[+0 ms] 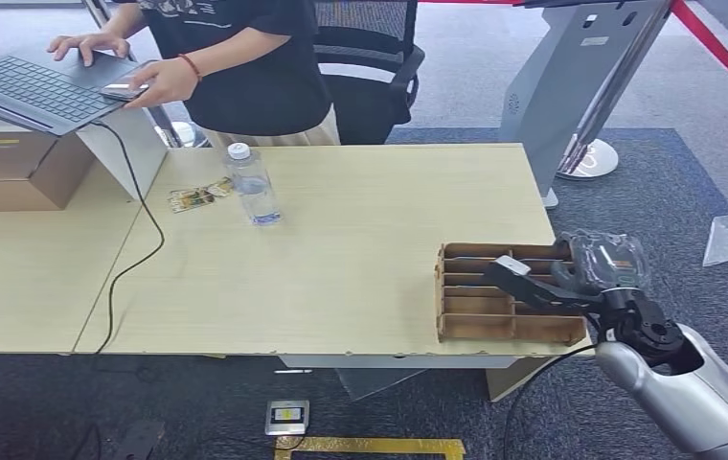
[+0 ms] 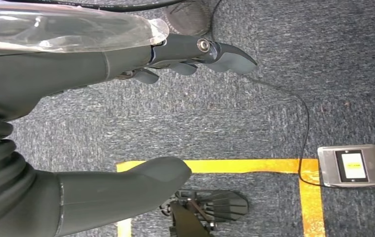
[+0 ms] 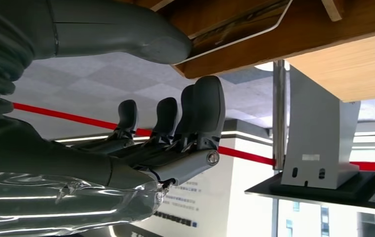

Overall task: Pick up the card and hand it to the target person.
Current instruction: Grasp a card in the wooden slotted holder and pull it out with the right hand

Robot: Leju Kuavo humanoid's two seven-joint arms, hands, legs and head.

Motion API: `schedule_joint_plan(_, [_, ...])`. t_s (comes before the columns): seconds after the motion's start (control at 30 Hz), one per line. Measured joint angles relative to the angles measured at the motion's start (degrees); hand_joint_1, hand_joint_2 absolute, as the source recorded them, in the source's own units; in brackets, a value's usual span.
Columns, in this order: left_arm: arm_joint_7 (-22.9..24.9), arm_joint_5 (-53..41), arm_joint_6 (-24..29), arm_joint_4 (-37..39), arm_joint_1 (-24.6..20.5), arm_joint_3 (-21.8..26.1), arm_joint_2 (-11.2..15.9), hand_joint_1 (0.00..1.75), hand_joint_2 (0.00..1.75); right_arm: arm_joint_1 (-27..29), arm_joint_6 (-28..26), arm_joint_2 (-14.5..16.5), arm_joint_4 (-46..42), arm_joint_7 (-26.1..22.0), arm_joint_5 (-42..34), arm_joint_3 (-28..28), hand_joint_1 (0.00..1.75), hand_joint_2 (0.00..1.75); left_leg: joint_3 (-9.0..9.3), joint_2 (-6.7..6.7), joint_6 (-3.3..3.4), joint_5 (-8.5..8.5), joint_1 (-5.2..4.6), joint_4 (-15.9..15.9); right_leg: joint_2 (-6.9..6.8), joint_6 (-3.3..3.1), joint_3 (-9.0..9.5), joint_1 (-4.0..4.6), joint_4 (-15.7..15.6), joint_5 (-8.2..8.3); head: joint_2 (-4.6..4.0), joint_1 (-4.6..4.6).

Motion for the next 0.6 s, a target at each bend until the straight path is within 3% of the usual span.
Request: schedule_joint_plan(0.6, [-0.04, 0.1, -0.31, 0.0, 0.0, -0.02, -0.04, 0.0, 1.75, -1.92, 0.03, 1.39, 2.4, -1.3, 0.33, 2.25, 1.01, 1.75, -0.01, 0.0, 0.0, 0.0, 0.0, 0.0, 0.0, 0.0, 0.0, 0.0, 0.0, 0.0, 0.0, 0.0])
